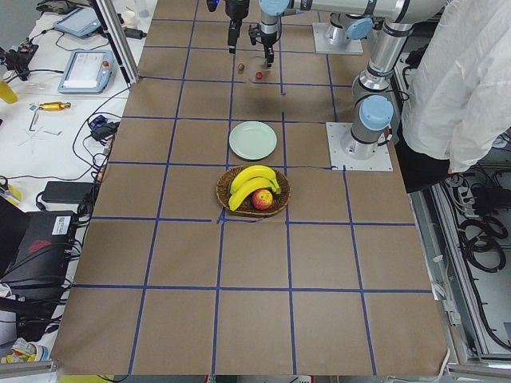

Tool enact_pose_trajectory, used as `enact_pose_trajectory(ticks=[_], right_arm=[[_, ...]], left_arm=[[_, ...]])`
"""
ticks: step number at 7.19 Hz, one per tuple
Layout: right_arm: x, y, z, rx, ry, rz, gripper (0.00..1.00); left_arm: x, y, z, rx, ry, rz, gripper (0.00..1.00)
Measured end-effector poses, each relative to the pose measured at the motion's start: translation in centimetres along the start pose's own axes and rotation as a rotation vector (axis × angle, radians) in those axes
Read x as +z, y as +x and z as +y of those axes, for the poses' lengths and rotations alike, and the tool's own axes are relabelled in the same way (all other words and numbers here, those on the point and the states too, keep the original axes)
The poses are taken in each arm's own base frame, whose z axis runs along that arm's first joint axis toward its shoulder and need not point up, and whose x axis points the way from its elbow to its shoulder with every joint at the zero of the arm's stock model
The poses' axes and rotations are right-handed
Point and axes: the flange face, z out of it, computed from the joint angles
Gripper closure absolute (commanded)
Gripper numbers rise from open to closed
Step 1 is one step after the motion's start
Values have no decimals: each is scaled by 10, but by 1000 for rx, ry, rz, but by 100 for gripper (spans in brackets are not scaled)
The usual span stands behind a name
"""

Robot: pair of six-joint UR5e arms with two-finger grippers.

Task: Collect all strawberries into plate
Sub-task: 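Grasp the strawberry farthest from the robot with the right gripper, then carry the strawberry toward the plate and release it on the table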

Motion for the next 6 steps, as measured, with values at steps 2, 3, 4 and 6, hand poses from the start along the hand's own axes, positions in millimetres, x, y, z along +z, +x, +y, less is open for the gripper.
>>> enact_pose_trajectory(ticks=[2, 3, 4, 6], right_arm=[[8, 0, -2, 1, -11, 4, 100], [7, 0, -6, 1, -6, 7, 100], [-5, -2, -19, 17, 24, 0, 100], [-34, -34, -50, 102, 82, -66, 100]], left_arm=[[-1, 0, 0, -1, 1, 0, 0], [-1, -1, 0, -1, 2, -1, 0], [-1, -1, 0, -1, 2, -1, 0], [0, -1, 0, -2, 1, 0, 0]])
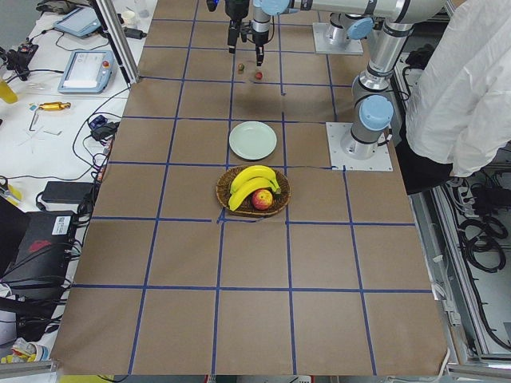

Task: Collect all strawberries into plate
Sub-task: 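Carry the strawberry toward the plate and release it on the table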

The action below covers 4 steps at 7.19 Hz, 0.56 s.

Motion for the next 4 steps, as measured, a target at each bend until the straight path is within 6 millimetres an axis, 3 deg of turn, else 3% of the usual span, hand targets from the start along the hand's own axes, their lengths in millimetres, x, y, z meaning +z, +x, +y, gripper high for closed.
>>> enact_pose_trajectory(ticks=[1, 3, 4], right_arm=[[-5, -38, -10, 38, 17, -23, 100], [14, -122, -17, 98, 16, -38, 100], [25, -148, -14, 111, 10, -39, 4]], left_arm=[[0, 0, 0, 0, 0, 0, 0], [1, 0, 0, 0, -1, -1, 0], [1, 0, 0, 0, -2, -1, 0]])
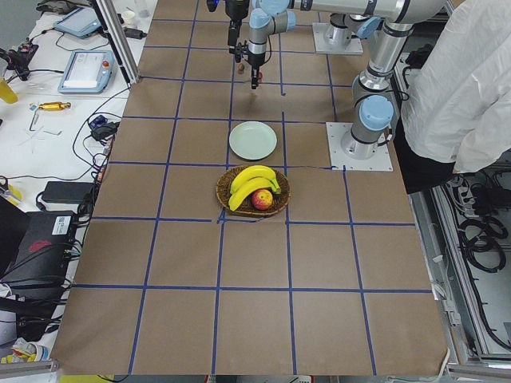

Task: Collect all strawberries into plate
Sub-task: 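Carry the strawberry toward the plate and release it on the table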

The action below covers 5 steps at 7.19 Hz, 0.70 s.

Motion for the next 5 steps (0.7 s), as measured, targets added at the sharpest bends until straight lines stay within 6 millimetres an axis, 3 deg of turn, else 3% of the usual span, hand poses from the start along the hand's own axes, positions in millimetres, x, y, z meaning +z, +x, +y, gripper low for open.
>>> enact_pose_trajectory(ticks=[3, 4, 5], right_arm=[[5, -14, 4, 4, -8, -8, 0], [-1, -9, 0, -1, -6, -4, 0], [-13, 10, -14, -8, -14, 10, 0]], left_arm=[[-3, -2, 1, -3, 5, -3, 0], [-4, -3, 1, -4, 6, -4, 0], [-4, -4, 1, -6, 7, -5, 0]])
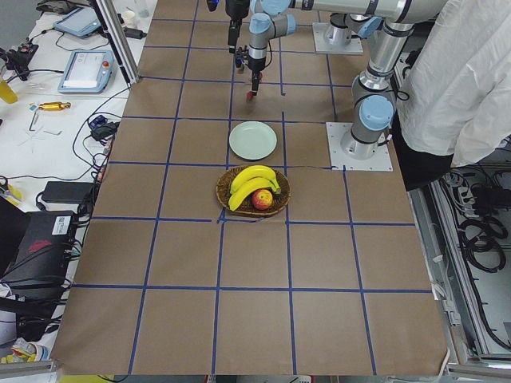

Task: Collect all strawberries into plate
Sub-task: 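Carry the strawberry toward the plate and release it on the table, then grasp the strawberry nearest the robot with the right gripper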

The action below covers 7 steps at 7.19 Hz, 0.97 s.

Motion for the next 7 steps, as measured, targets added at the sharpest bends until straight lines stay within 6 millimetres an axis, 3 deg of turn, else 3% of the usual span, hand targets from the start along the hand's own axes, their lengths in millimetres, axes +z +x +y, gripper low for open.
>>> enact_pose_trajectory(ticks=[2, 3, 4, 7], right_arm=[[-19, 77, -47, -30, -36, 30, 0], [-19, 106, -61, -37, -49, 39, 0], [-16, 121, -68, -35, -59, 47, 7], [8, 133, -72, -30, -100, 77, 12]], left_arm=[[1, -1, -1, -2, -1, 0, 0], [2, -1, -1, -2, -4, 1, 0], [3, -1, -2, -2, -5, 1, 0], [4, -1, -2, -3, -6, 1, 0]])
